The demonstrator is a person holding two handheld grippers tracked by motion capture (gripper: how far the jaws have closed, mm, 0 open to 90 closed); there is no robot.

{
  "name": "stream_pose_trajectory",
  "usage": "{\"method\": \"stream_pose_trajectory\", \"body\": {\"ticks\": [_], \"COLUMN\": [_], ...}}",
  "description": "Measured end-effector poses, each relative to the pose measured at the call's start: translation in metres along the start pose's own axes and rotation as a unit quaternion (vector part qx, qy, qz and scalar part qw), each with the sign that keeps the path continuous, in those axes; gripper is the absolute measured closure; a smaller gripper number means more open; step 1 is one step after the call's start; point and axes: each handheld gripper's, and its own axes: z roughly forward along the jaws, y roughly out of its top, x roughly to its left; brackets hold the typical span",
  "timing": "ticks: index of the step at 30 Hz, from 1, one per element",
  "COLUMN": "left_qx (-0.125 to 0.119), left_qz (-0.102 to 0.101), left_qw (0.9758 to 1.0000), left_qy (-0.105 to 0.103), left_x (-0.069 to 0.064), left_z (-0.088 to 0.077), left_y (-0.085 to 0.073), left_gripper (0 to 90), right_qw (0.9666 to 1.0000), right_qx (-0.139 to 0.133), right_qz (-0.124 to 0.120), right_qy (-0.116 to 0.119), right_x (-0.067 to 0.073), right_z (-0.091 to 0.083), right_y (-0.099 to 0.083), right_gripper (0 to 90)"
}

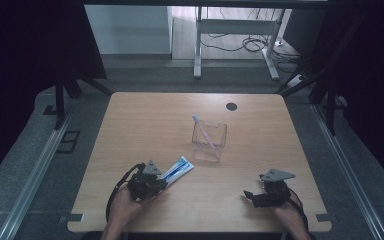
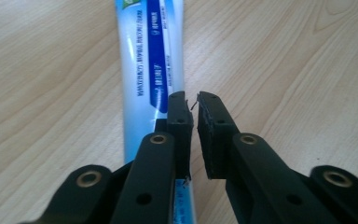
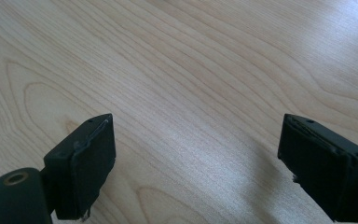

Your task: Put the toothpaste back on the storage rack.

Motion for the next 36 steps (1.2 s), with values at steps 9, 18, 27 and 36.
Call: {"method": "stream_pose_trajectory", "body": {"ticks": [9,18,27,36], "left_qx": [0.023,0.064,0.107,0.140], "left_qz": [0.003,-0.010,-0.010,-0.012], "left_qw": [0.9997,0.9979,0.9942,0.9900], "left_qy": [0.012,0.006,-0.008,-0.014], "left_x": [0.007,0.018,0.022,0.026], "left_z": [-0.002,0.001,0.017,0.035], "left_y": [0.009,0.022,0.034,0.043], "left_gripper": [69.9,58.8,51.8,48.2], "right_qw": [1.0000,1.0000,1.0000,1.0000], "right_qx": [0.001,0.000,0.002,0.002], "right_qz": [0.004,0.004,0.003,0.005], "right_qy": [-0.003,-0.002,-0.002,-0.001], "right_x": [0.000,0.000,0.000,-0.001], "right_z": [0.000,0.000,0.000,-0.001], "right_y": [0.000,-0.001,-0.001,-0.001], "right_gripper": [11.4,11.5,11.4,11.4]}}
